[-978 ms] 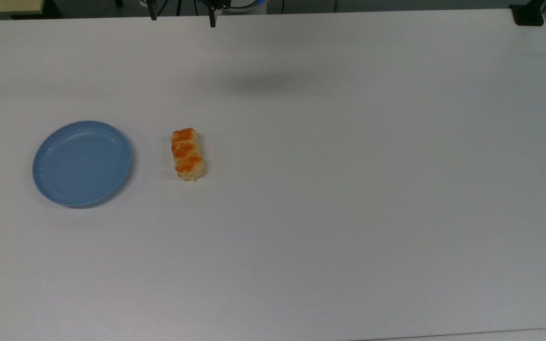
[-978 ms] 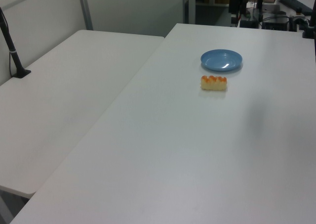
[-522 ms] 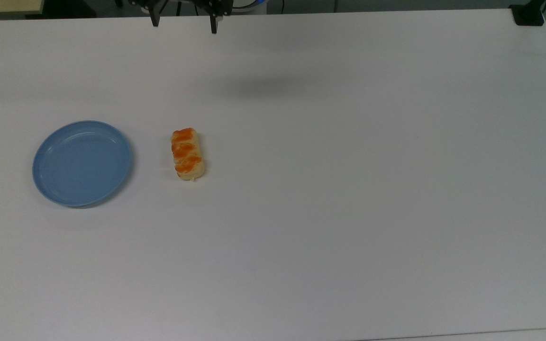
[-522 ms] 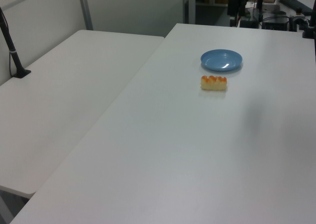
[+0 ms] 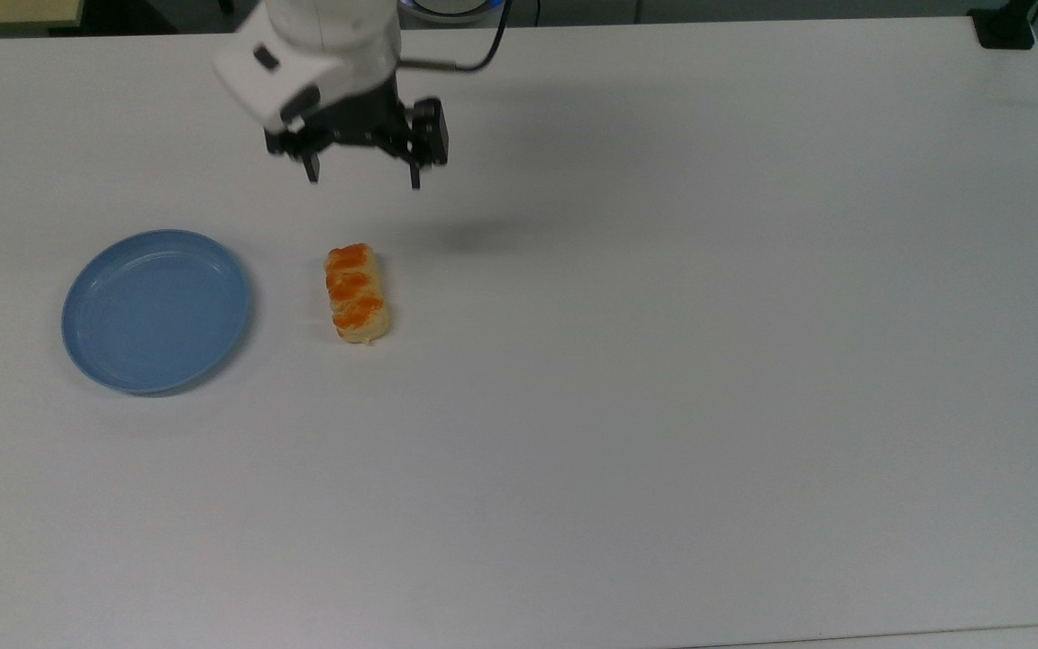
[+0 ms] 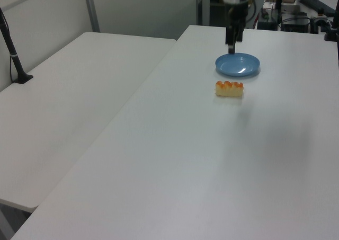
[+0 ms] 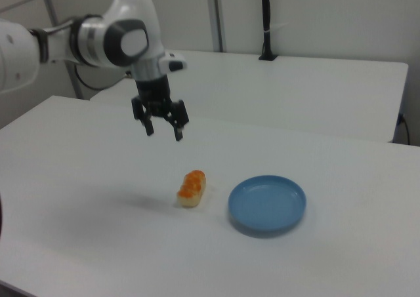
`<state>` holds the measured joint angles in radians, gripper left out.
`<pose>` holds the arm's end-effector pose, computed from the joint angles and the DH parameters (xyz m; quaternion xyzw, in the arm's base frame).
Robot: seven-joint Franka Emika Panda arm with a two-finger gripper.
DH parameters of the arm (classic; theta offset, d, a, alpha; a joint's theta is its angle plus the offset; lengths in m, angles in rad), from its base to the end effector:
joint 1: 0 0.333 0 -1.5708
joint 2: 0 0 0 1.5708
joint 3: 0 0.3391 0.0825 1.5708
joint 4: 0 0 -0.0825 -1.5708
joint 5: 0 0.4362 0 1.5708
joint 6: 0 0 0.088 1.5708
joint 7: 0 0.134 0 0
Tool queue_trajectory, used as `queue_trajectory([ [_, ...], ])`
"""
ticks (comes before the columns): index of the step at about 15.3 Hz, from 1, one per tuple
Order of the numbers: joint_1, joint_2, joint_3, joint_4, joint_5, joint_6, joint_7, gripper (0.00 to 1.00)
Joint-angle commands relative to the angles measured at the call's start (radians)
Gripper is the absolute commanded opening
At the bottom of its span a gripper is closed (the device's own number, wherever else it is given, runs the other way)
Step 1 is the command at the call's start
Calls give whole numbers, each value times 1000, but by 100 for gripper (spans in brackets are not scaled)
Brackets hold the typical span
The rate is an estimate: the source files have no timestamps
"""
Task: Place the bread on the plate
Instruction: 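Lower the open gripper over the orange-topped bread roll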
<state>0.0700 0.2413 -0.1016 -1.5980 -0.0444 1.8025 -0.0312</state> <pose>0.6861 -0.0212 0.4702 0.9993 0.0065 -0.0189 0.0331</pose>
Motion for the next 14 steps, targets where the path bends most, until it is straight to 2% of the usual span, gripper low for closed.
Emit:
queue_trajectory([
  [1,-1,110,2,-8,-29,66,-68,100],
  [2,-2,140,2,-13,-69,77,-110,100],
  [3,-4,154,2,-20,-78,93,-128,100],
  [10,-29,240,0,-34,-114,215,-138,100],
  [12,-32,248,0,-34,-114,216,-138,89],
  [14,-29,262,0,-36,-112,218,-135,68],
])
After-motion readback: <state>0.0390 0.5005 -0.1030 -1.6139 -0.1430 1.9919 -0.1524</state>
